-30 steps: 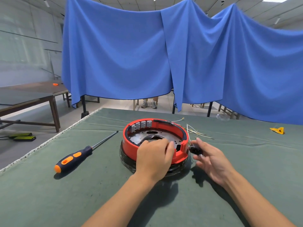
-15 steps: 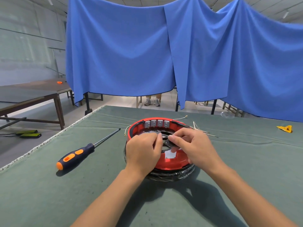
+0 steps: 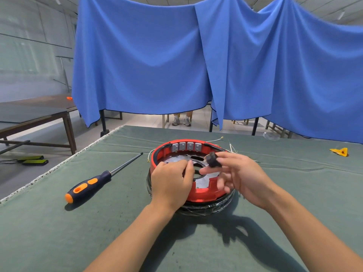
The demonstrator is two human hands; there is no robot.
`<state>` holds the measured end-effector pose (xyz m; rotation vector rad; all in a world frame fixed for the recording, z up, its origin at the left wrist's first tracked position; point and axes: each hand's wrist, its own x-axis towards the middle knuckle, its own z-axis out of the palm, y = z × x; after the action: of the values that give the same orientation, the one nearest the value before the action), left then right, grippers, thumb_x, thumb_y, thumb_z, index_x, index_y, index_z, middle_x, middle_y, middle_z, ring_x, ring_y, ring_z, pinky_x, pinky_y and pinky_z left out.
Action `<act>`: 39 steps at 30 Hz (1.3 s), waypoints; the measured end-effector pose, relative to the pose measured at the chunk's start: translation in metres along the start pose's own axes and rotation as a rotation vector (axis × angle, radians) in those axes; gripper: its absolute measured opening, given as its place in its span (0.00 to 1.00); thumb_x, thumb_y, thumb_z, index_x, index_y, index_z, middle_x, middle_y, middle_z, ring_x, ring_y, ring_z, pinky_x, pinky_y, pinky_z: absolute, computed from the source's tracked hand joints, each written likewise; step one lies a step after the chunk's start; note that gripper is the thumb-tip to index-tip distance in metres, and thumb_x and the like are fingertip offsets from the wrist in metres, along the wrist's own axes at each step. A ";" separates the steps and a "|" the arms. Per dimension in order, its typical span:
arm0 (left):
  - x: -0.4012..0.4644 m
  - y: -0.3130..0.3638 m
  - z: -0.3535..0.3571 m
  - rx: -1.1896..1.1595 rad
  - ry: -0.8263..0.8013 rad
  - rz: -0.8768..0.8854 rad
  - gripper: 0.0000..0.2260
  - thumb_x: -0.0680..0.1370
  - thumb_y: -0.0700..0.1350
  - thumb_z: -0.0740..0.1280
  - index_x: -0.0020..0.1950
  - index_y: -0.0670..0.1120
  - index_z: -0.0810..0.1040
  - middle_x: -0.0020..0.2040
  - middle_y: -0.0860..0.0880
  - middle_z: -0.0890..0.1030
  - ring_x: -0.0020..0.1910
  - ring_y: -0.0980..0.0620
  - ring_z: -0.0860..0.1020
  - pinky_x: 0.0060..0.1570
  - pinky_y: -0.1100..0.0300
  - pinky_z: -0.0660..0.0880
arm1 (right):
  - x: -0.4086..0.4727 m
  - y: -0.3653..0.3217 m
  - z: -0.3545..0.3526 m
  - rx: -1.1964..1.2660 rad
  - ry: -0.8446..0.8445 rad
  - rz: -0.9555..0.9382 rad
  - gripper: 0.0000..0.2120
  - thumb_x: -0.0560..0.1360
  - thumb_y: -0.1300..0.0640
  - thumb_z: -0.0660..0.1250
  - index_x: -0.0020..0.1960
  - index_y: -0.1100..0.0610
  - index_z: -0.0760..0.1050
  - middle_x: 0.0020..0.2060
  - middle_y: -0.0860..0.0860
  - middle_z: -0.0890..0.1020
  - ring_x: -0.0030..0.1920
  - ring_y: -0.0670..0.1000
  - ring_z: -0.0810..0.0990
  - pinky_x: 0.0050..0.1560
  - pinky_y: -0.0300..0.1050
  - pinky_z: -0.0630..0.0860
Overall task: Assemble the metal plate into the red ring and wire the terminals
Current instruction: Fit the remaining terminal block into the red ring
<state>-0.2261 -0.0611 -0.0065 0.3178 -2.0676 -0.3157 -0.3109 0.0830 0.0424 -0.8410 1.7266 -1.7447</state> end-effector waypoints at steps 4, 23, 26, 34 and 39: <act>0.000 0.001 -0.001 0.006 -0.007 0.008 0.19 0.74 0.44 0.64 0.26 0.51 0.60 0.19 0.52 0.68 0.21 0.53 0.60 0.29 0.70 0.50 | 0.003 0.005 -0.006 0.472 -0.031 0.120 0.11 0.77 0.62 0.51 0.46 0.61 0.72 0.29 0.54 0.77 0.19 0.47 0.66 0.19 0.35 0.63; 0.004 -0.004 0.002 0.022 -0.002 0.033 0.18 0.77 0.48 0.58 0.27 0.51 0.61 0.21 0.51 0.70 0.22 0.52 0.62 0.25 0.67 0.48 | -0.004 0.022 0.016 -0.932 0.362 -0.354 0.05 0.73 0.53 0.64 0.44 0.42 0.72 0.38 0.40 0.82 0.42 0.37 0.77 0.41 0.43 0.72; 0.004 -0.006 0.003 0.005 -0.018 0.026 0.18 0.78 0.47 0.59 0.28 0.51 0.62 0.22 0.55 0.66 0.22 0.53 0.63 0.25 0.67 0.50 | -0.005 0.026 0.013 -1.056 0.308 -0.403 0.08 0.73 0.51 0.64 0.46 0.36 0.72 0.39 0.40 0.78 0.48 0.34 0.70 0.38 0.35 0.66; 0.003 -0.004 0.000 0.008 -0.030 0.046 0.19 0.75 0.45 0.64 0.28 0.51 0.59 0.21 0.55 0.63 0.22 0.53 0.59 0.28 0.70 0.49 | -0.007 0.028 0.010 -0.962 0.256 -0.521 0.12 0.74 0.55 0.68 0.53 0.41 0.81 0.34 0.36 0.73 0.46 0.42 0.70 0.48 0.41 0.69; 0.002 -0.005 0.002 0.012 -0.011 0.060 0.18 0.76 0.46 0.61 0.27 0.52 0.61 0.21 0.52 0.70 0.22 0.53 0.60 0.25 0.65 0.52 | -0.008 0.030 0.011 -0.889 0.283 -0.602 0.11 0.73 0.60 0.71 0.52 0.47 0.83 0.34 0.30 0.73 0.45 0.42 0.73 0.53 0.48 0.70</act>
<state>-0.2279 -0.0660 -0.0077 0.2612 -2.0857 -0.2699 -0.2984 0.0807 0.0114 -1.6845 2.7103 -1.4129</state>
